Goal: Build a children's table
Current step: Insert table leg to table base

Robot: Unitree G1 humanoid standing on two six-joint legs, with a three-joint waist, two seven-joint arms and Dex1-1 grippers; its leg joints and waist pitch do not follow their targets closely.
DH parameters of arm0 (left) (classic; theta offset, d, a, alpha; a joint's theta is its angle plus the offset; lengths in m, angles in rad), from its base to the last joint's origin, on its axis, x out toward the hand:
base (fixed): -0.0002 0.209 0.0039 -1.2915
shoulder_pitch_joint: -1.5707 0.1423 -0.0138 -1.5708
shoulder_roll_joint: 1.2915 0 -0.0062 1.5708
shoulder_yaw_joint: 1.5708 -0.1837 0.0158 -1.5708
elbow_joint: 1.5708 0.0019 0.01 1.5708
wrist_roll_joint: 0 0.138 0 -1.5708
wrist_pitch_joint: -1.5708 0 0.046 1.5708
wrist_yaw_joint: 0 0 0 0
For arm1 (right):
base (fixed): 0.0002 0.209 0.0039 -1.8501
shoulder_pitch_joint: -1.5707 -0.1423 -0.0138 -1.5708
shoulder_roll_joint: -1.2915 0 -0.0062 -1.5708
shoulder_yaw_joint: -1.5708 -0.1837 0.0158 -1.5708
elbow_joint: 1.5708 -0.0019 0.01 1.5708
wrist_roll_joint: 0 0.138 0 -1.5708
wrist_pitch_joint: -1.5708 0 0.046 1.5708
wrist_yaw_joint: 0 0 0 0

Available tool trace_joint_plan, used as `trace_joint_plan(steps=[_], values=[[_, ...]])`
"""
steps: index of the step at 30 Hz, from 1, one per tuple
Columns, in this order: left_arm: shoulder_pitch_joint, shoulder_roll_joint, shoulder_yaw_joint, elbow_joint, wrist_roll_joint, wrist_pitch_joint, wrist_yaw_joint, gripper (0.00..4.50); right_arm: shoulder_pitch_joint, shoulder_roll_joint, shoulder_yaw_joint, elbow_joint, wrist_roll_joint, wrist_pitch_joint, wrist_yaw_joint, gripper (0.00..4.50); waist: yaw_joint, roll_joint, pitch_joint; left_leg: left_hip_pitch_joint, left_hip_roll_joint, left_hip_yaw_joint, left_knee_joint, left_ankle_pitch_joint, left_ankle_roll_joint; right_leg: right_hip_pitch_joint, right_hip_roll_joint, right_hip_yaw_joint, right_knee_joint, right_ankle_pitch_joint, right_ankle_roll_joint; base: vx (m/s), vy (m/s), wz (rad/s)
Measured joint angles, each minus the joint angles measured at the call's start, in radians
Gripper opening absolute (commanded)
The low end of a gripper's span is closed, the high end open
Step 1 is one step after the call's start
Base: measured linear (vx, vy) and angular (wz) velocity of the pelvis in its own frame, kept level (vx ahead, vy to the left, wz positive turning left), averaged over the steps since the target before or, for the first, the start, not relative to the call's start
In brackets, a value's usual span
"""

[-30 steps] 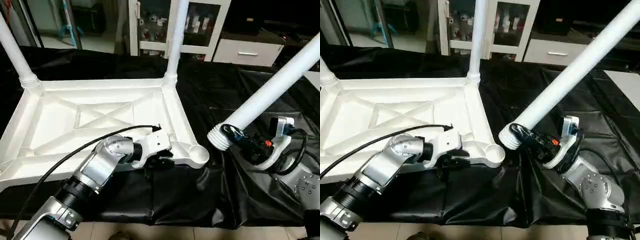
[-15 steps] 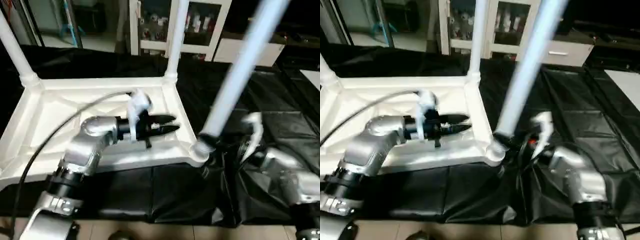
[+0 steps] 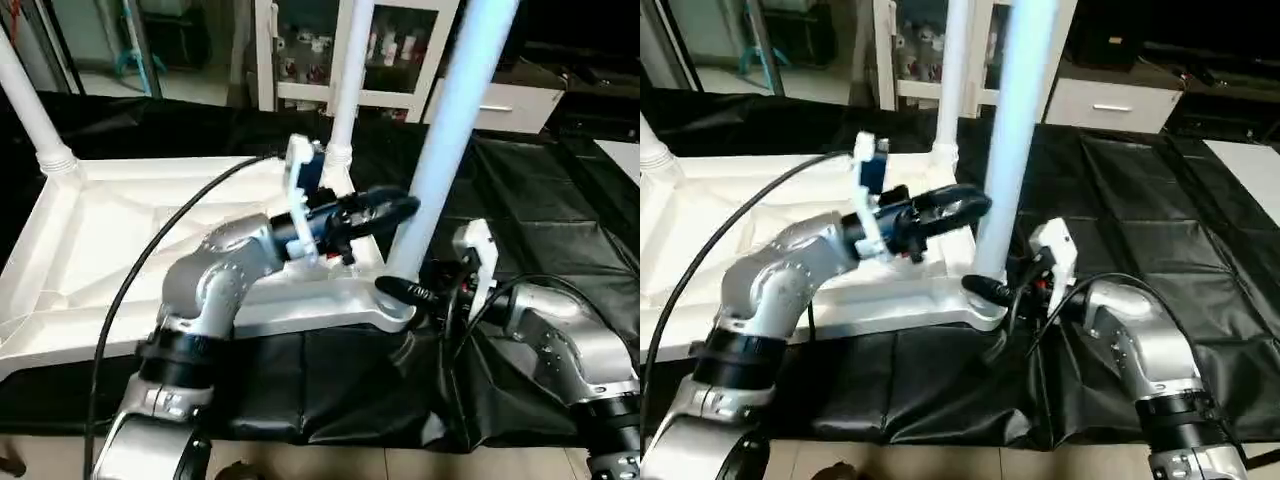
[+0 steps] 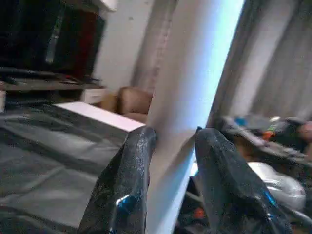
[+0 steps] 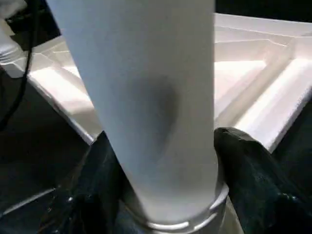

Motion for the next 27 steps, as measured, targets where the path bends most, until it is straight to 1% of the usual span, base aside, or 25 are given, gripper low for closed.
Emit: trace_joint_plan(steps=[3, 13, 17, 18, 20, 22, 23, 25, 26, 27], values=[[-0.004, 0.000, -0.003, 0.018, 0.019, -0.032, 0.020, 1.63, 0.003, -0.007, -0.004, 0.007, -0.004, 0.001, -0.002, 2.56, 0.000, 0.000, 0.000, 0.000, 0.000, 0.000, 0.000, 0.000, 0.001, 0.000, 0.000, 0.000, 0.000, 0.000, 0.000, 0.000, 0.000, 0.00], [0.008, 0.002, -0.017, -0.002, 0.018, -0.026, 0.006, 1.63, 0.006, -0.006, 0.002, 0.006, -0.004, 0.004, 0.000, 2.56, 0.000, 0.000, 0.000, 0.000, 0.000, 0.000, 0.001, 0.001, 0.002, 0.000, 0.000, 0.000, 0.001, 0.000, 0.000, 0.000, 0.000, 0.00], [0.037, 0.007, -0.042, -0.041, -0.019, 0.018, -0.035, 1.63, 0.006, -0.007, 0.030, -0.010, -0.006, 0.021, 0.025, 2.56, 0.000, 0.000, 0.000, 0.000, 0.000, 0.000, 0.001, 0.001, 0.002, 0.000, 0.000, 0.000, 0.001, 0.000, 0.000, 0.000, 0.000, 0.00], [0.041, 0.010, -0.045, -0.047, -0.028, 0.037, -0.040, 1.80, 0.006, -0.007, 0.038, -0.010, -0.009, 0.021, 0.032, 2.56, 0.000, 0.000, 0.000, 0.000, 0.000, 0.000, 0.001, 0.001, 0.002, 0.000, 0.000, 0.000, 0.001, 0.000, 0.000, 0.000, 0.000, 0.00], [0.040, 0.013, -0.045, -0.047, -0.030, 0.054, -0.033, 1.97, 0.007, -0.008, 0.041, -0.010, -0.019, 0.022, 0.034, 2.56, 0.000, 0.000, 0.000, 0.000, 0.000, 0.000, 0.001, 0.001, 0.002, 0.000, 0.000, 0.000, 0.002, 0.000, 0.000, 0.000, 0.000, 0.00], [0.039, 0.007, -0.047, -0.042, -0.007, 0.043, -0.012, 2.03, 0.009, -0.017, 0.042, -0.010, -0.027, 0.024, 0.033, 2.56, 0.001, 0.000, 0.000, 0.000, 0.000, 0.000, 0.002, 0.001, 0.002, 0.000, 0.000, 0.000, 0.002, 0.000, 0.000, 0.000, 0.000, 0.00], [0.039, 0.005, -0.047, -0.041, 0.000, 0.036, -0.008, 2.16, 0.009, -0.021, 0.041, -0.010, -0.028, 0.025, 0.032, 2.56, 0.001, 0.000, 0.000, 0.000, 0.000, 0.000, 0.002, 0.001, 0.001, 0.000, 0.000, 0.000, 0.002, 0.001, 0.000, 0.000, 0.000, 0.00], [0.020, -0.012, -0.051, -0.003, 0.045, -0.025, 0.031, 2.40, 0.014, -0.026, 0.031, -0.003, -0.028, 0.030, 0.026, 2.56, 0.003, -0.001, 0.000, 0.000, 0.000, 0.000, 0.002, 0.000, 0.000, 0.001, 0.000, 0.000, 0.002, 0.001, 0.000, 0.000, 0.000, 0.00], [0.015, -0.012, -0.051, 0.006, 0.060, -0.046, 0.045, 2.40, 0.014, -0.027, 0.028, -0.003, -0.028, 0.029, 0.025, 2.56, 0.002, -0.001, 0.000, 0.000, 0.000, 0.000, 0.002, 0.000, 0.000, 0.001, 0.000, 0.000, 0.002, 0.001, 0.000, 0.000, 0.000, 0.00], [0.007, -0.012, -0.046, 0.030, 0.086, -0.068, 0.082, 2.40, 0.014, -0.027, 0.041, -0.019, -0.031, 0.026, 0.036, 2.56, 0.000, -0.002, 0.000, 0.001, 0.000, 0.000, 0.002, 0.001, 0.000, 0.002, 0.000, 0.000, 0.002, 0.001, 0.000, 0.000, 0.000, 0.00]])
